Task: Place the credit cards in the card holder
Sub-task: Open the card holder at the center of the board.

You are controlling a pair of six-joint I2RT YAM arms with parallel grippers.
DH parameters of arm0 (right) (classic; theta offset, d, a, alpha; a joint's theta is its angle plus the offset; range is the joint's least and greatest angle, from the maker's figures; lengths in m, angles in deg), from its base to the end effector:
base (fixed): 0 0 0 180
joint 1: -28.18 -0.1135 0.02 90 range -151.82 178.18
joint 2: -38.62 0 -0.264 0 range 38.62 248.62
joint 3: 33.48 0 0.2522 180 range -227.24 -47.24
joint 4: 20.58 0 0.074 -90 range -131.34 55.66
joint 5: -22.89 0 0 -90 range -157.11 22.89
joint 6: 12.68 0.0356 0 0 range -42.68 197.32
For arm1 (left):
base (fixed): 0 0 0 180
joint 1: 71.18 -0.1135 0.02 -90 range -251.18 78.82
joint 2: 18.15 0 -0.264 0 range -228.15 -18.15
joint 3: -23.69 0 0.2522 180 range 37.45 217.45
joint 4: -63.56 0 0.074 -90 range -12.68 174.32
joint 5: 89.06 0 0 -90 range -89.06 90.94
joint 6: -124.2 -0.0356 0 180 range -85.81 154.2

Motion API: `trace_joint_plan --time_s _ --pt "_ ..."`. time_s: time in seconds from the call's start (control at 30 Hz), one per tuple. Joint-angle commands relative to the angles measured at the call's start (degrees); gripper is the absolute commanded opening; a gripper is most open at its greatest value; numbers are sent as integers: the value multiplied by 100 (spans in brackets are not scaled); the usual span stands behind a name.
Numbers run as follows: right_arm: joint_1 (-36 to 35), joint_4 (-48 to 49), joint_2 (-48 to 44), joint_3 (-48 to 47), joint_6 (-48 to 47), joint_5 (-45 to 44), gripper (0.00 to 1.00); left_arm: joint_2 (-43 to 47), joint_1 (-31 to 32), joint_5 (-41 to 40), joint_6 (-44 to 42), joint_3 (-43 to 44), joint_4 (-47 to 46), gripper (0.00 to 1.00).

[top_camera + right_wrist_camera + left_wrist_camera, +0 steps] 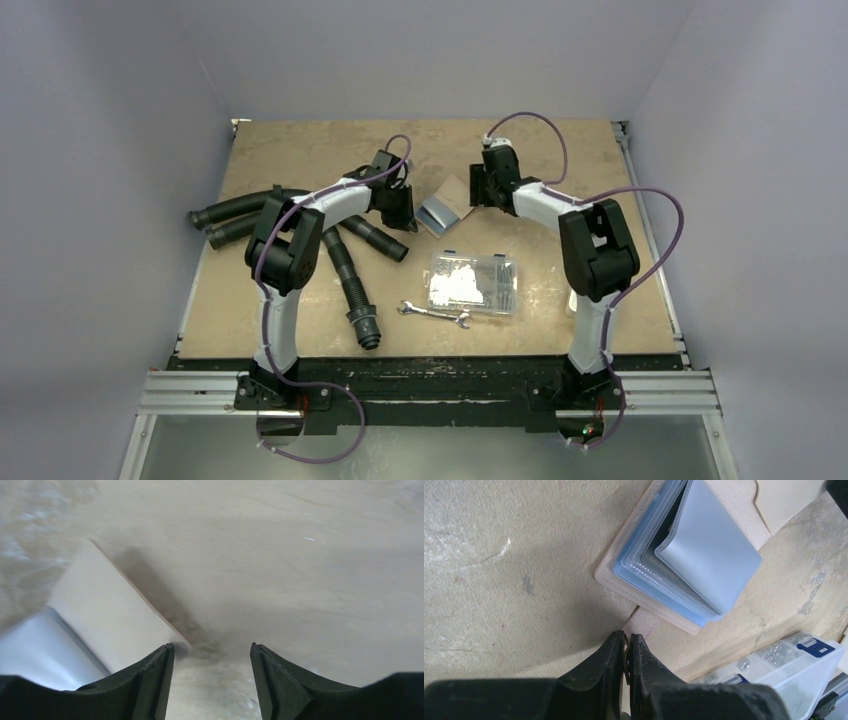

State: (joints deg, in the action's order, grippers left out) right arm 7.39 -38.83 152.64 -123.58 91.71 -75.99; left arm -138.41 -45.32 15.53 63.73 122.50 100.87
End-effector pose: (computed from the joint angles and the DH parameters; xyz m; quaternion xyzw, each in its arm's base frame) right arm 0.4123 0.1507 0.1791 -0.0195 0.9117 0.0547 0.4067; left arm 0.3956 -0.2017 0.1566 0.0036 0.9559 -0.2324 0.1796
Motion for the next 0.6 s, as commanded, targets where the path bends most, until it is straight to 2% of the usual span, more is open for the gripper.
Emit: trace_joint_plan --time_s 0.0,0.07,0.13,0.27,0.43,0.57 --pt "-352 -638 -532 -133 -477 -1441 66 -80 6 117 43 179 -61 0" --pt "-635 -533 -878 25 -595 -1187 69 -105 6 128 58 187 -55 0" --pt "-939 -215 -1092 286 -912 -412 71 -119 6 150 80 200 -40 0" --pt "-1088 57 -864 270 -1096 591 73 -74 2 181 113 202 -18 0" --pt "-1163 154 -314 -126 -1296 762 76 -32 0 163 113 195 -13 0" --pt "-1311 150 -22 -302 -1755 506 81 -40 -3 158 104 203 0 0"
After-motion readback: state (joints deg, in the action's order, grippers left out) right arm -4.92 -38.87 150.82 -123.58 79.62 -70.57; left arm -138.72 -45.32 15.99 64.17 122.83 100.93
